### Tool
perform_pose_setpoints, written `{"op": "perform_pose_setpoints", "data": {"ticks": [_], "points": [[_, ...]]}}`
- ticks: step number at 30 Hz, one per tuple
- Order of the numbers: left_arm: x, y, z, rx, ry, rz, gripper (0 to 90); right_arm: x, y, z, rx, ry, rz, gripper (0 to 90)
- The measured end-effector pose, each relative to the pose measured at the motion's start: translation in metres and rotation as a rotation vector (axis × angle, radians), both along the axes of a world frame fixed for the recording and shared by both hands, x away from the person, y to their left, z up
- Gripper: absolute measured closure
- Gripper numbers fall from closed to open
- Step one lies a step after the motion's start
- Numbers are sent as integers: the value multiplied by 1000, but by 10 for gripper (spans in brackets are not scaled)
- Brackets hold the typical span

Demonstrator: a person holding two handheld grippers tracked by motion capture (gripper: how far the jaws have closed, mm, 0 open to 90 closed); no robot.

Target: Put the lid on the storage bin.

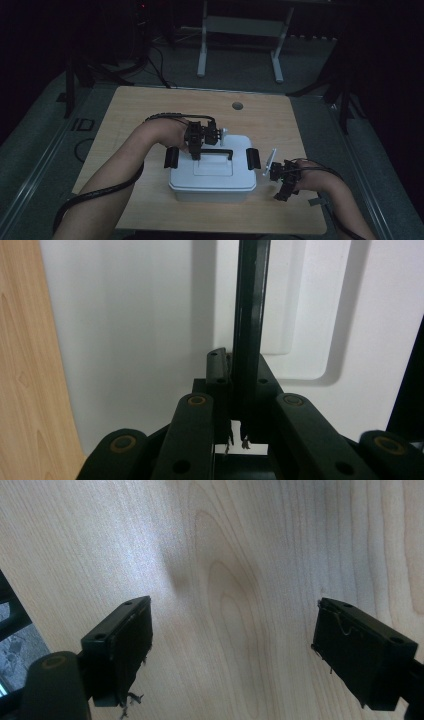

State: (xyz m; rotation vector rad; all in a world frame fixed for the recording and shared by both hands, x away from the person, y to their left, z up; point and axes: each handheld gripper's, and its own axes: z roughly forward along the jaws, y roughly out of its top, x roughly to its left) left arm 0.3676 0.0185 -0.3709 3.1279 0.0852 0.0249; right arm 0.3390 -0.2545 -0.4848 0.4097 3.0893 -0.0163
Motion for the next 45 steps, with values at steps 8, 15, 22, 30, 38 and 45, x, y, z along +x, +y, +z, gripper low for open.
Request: {"op": "perform_pose_setpoints", "data": {"ticks": [8, 15, 22, 30, 38, 45], "points": [[3, 5, 3, -55, -60, 33, 534, 0, 0, 0, 1, -1, 0, 157], [3, 21, 7, -123, -164, 78, 136, 0, -2, 0, 1, 0, -6, 157], [2, 38, -1, -168, -137, 97, 20, 0, 0, 0, 0, 1, 0, 157], [-2, 58, -3, -212, -102, 119, 17, 0, -1, -1, -7, 5, -3, 157], [-6, 77, -7, -217, -99, 152, 17, 0, -2, -1, -9, 5, -12, 157], [-7, 101, -8, -251, -98, 193, 17, 0, -4, -1, -9, 5, -20, 157]]}}
